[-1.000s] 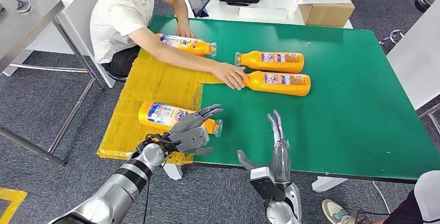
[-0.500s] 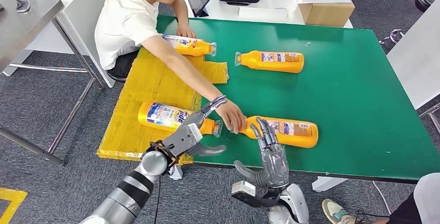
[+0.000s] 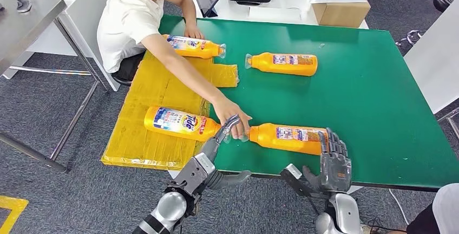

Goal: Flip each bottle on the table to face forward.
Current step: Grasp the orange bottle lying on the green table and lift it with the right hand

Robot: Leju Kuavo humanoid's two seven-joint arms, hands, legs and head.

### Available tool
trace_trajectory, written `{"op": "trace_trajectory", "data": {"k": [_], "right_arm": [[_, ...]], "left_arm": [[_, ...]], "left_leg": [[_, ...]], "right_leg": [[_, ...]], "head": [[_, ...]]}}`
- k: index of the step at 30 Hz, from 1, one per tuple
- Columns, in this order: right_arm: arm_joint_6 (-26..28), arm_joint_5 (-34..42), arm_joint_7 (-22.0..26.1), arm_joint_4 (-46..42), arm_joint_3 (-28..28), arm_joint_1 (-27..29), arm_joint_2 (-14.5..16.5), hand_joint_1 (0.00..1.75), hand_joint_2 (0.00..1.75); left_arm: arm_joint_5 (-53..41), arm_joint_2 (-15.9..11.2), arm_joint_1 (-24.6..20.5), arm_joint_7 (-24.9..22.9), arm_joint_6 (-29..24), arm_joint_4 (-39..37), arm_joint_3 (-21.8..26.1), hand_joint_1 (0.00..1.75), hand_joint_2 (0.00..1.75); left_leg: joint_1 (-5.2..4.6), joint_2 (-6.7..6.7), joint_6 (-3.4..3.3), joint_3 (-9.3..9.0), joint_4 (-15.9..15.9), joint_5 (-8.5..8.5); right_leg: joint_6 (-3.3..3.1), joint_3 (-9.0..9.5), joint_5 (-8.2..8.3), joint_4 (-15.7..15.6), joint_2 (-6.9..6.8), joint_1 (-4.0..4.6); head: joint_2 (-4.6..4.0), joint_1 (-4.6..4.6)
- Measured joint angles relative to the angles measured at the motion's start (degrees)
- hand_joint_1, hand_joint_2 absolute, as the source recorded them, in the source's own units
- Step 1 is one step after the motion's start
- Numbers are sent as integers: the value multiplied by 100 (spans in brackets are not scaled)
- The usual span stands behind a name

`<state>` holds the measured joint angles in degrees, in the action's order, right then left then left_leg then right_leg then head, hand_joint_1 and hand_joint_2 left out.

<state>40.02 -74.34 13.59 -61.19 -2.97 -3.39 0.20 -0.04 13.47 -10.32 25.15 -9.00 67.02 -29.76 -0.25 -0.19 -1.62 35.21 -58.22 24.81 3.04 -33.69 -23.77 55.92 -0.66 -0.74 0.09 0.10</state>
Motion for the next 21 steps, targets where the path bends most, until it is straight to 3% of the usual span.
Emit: {"op": "trace_trajectory", "data": {"k": [5,10,21], "right_arm": [[-92,232,-479,413,237,-195,-268,0,175],[-134,469,-560,781,437,-462,-433,0,175],[-228,1084,-207,1501,569,-957,-522,0,175]], "left_arm": [[-126,14,40,122,-793,314,-142,0,175],[-109,26,44,172,-861,430,-259,0,175],[-44,86,24,300,-1089,458,-384,0,175]], "left_leg": [[0,3,-1,-6,0,1],[1,6,-1,-18,0,0],[-1,24,-4,-58,0,-2]], "right_leg": [[0,1,1,-2,2,0],[0,11,2,-2,3,1],[2,45,6,-5,5,-1]], "head": [[0,-1],[0,-1],[0,-1]]}}
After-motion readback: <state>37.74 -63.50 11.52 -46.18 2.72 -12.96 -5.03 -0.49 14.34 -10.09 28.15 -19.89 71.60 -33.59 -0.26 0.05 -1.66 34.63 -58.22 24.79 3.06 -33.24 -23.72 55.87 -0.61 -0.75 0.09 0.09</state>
